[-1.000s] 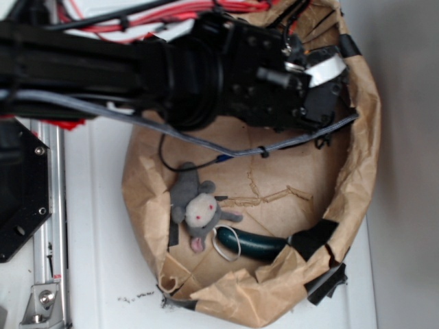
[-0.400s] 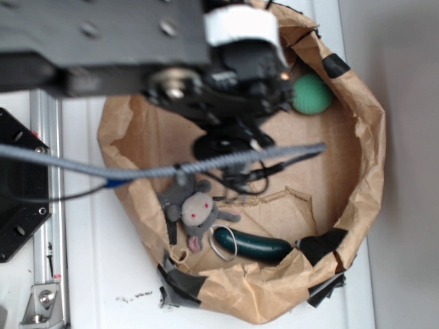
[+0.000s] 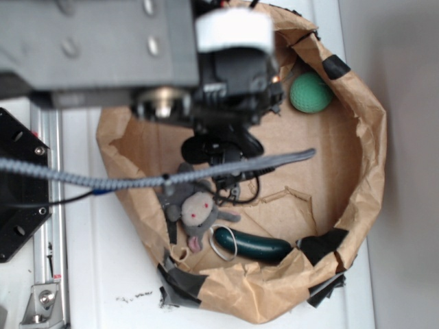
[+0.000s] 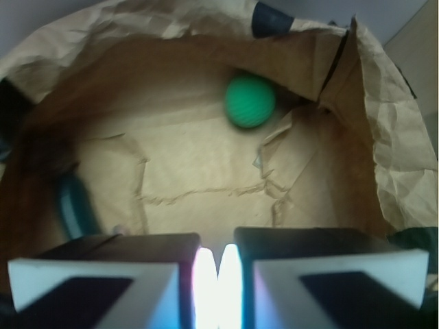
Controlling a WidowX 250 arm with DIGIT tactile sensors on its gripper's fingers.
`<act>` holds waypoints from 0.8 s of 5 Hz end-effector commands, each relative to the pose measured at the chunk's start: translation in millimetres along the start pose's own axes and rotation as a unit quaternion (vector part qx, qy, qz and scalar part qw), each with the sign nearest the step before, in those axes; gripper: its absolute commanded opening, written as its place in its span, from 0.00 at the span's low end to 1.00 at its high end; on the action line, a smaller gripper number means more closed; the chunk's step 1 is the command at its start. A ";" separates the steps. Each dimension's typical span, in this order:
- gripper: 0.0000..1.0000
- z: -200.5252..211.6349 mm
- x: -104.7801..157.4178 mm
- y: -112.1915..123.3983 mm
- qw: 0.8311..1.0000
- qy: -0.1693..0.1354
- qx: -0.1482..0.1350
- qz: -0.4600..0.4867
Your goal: Grab the green ball.
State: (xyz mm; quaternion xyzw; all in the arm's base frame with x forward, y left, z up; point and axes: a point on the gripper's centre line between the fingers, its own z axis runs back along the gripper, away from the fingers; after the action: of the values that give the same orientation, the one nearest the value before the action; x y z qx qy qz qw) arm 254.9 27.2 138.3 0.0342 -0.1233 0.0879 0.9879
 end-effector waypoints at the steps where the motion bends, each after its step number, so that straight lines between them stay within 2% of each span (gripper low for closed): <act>1: 1.00 -60.3 38.6 23.6 0.991 -0.117 0.054 0.040; 2: 1.00 -79.0 50.7 32.4 0.986 -0.132 0.083 0.059; 3: 1.00 -79.1 65.2 43.6 0.983 -0.141 0.096 0.073; 4: 1.00 -74.3 75.8 53.3 0.980 -0.157 0.092 0.085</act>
State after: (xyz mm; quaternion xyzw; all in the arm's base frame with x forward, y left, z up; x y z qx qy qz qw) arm 324.8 75.4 53.8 0.1277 -0.2432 0.1610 0.9479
